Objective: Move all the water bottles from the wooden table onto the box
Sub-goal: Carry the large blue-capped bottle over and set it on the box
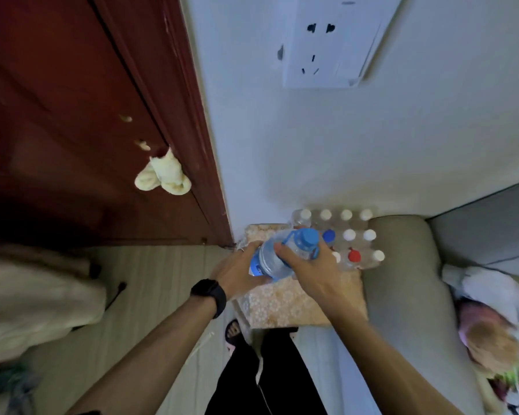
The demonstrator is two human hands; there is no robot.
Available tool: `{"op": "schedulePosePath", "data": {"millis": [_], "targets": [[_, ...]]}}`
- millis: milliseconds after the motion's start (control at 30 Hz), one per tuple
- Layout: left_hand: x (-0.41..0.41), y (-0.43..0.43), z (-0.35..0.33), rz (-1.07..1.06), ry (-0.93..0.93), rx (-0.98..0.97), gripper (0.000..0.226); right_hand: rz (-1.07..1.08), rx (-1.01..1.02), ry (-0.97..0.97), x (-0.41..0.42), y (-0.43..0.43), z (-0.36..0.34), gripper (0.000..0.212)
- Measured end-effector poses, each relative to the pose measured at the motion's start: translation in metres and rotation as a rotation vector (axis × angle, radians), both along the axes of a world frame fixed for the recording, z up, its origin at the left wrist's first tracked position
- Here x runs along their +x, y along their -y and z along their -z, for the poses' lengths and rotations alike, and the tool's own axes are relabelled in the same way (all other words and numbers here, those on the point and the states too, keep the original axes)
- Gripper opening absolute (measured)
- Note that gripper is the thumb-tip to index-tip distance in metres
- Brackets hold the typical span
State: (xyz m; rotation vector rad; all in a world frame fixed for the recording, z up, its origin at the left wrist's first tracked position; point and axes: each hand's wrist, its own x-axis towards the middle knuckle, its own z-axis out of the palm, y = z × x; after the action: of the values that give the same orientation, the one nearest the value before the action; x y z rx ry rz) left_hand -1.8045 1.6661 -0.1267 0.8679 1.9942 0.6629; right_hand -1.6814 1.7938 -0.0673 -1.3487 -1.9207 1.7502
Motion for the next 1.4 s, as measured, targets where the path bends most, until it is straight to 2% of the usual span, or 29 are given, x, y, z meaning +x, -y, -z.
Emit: {"op": "schedulePosePath", "data": {"millis": [100,200,333,500,600,700,833,900,967,1067,1133,1200,1233,1300,1400], "targets": [[-0.028,-0.012,0.021,0.003,-0.09,-0.11,0.053,-0.002,0.007,0.068,-0.031,-0.018,0.037,0.042],[-0.049,-0.027,0.04,0.009,-0.108,-0.117,0.051,-0.06,0.08,0.083,-0.049,-0.033,0.062,0.049],[-0.059,-0.052,0.076,-0.091,0.142,-0.102,0.066,-0.122,0.152,0.084,-0.068,-0.048,0.101,0.055],[-0.05,-0.066,0.119,-0.444,0.539,0.061,0.064,-0.245,0.177,0.114,-0.078,-0.057,0.145,0.066],[-0.045,-0.069,0.125,-0.562,0.627,0.111,0.065,-0.275,0.152,0.13,-0.078,-0.062,0.163,0.063],[-0.045,-0.071,0.123,-0.588,0.616,0.15,0.063,-0.288,0.108,0.162,-0.08,-0.07,0.166,0.069],[-0.048,-0.07,0.117,-0.568,0.611,0.155,0.061,-0.418,0.116,0.207,-0.071,-0.079,0.161,0.084],[-0.05,-0.071,0.119,-0.536,0.555,0.14,0.067,-0.423,0.136,0.212,-0.062,-0.082,0.156,0.081],[-0.051,-0.071,0.117,-0.476,0.513,0.14,0.072,-0.427,0.262,0.22,-0.05,-0.084,0.147,0.066],[-0.057,-0.078,0.12,-0.411,0.465,0.134,0.079,-0.375,0.668,0.232,-0.026,-0.091,0.146,0.046],[-0.062,-0.086,0.112,-0.513,0.444,0.15,0.062,-0.358,0.849,0.361,-0.012,-0.098,0.156,0.053],[-0.059,-0.094,0.096,-0.636,0.415,0.162,0.023,-0.409,0.765,0.601,-0.002,-0.102,0.168,0.07],[-0.056,-0.097,0.091,-0.602,0.399,0.151,0.032,-0.447,0.713,0.704,0.003,-0.103,0.175,0.08],[-0.048,-0.1,0.085,-0.412,0.322,0.067,0.057,-0.489,0.686,0.791,0.013,-0.101,0.193,0.089],[-0.037,-0.102,0.097,-0.208,0.027,-0.039,0.072,-0.487,0.721,0.819,0.02,-0.094,0.208,0.089]]}}
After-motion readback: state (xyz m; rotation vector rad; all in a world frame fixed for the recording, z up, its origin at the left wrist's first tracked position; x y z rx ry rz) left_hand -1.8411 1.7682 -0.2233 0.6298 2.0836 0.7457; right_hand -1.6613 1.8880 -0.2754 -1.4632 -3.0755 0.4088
